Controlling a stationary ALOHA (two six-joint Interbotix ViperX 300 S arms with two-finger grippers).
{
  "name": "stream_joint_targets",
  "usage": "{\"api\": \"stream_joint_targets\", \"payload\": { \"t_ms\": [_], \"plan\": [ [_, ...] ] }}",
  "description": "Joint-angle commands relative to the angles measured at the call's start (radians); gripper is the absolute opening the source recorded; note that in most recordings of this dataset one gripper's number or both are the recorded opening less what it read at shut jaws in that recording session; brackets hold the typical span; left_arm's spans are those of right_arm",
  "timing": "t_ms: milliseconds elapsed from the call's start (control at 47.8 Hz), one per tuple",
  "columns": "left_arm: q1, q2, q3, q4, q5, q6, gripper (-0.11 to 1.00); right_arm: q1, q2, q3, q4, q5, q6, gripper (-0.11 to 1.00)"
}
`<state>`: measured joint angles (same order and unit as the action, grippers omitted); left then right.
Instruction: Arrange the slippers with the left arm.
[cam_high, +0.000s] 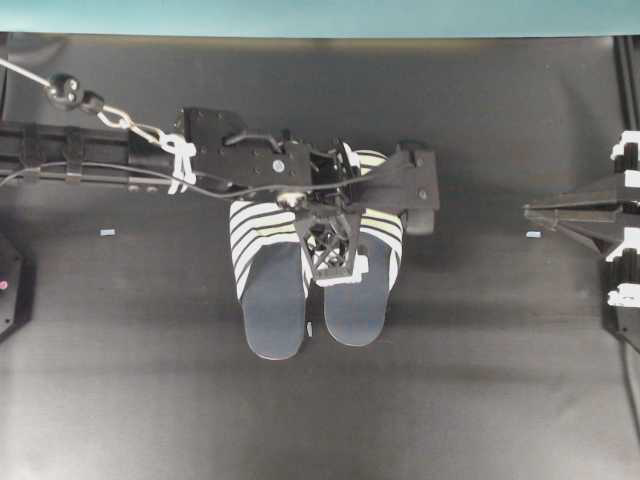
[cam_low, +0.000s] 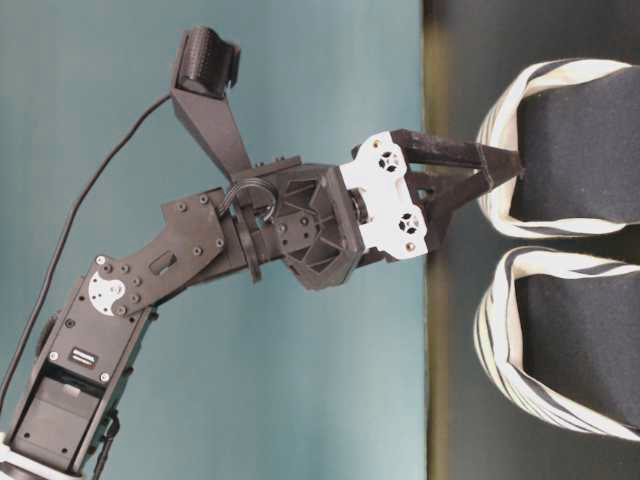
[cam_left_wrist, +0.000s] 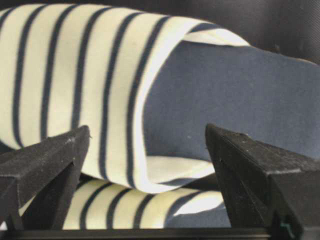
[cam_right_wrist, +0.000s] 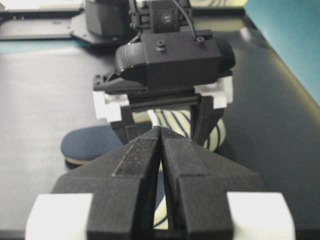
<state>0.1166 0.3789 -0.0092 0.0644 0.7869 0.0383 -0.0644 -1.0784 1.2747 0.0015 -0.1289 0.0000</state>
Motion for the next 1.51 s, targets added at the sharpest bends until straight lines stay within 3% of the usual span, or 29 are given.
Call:
{"api": "stream_joint_targets", "payload": {
  "t_ms": [0, 188, 377, 565, 816, 983, 1485],
  "plan": [
    [0.005, -0.012, -0.015, 0.002, -0.003, 0.003, 0.89, -0.002, 0.005, -0.003, 0.002, -0.009, -0.005, 0.00],
    [0.003, -0.035, -0.011, 0.002, -0.009, 0.020, 0.89, 0.000, 0.005, -0.003, 0.002, -0.009, -0.002, 0.00],
    [0.006, -0.178, 0.055, 0.002, -0.037, 0.026, 0.89, 0.000, -0.005, -0.002, 0.002, -0.002, 0.006, 0.00],
    [-0.003, -0.365, 0.225, 0.002, -0.126, 0.026, 0.89, -0.002, -0.021, 0.000, 0.002, 0.003, 0.005, 0.00],
    [-0.018, -0.509, 0.456, 0.000, -0.318, 0.026, 0.89, 0.000, -0.038, 0.003, 0.002, 0.011, -0.003, 0.00],
    [-0.025, -0.581, 0.558, 0.002, -0.422, 0.026, 0.89, -0.002, -0.041, 0.003, 0.002, 0.012, -0.003, 0.00],
    [-0.031, -0.833, 0.804, 0.000, -0.537, 0.025, 0.89, -0.002, -0.043, 0.005, 0.002, 0.012, 0.009, 0.00]
  ]
}}
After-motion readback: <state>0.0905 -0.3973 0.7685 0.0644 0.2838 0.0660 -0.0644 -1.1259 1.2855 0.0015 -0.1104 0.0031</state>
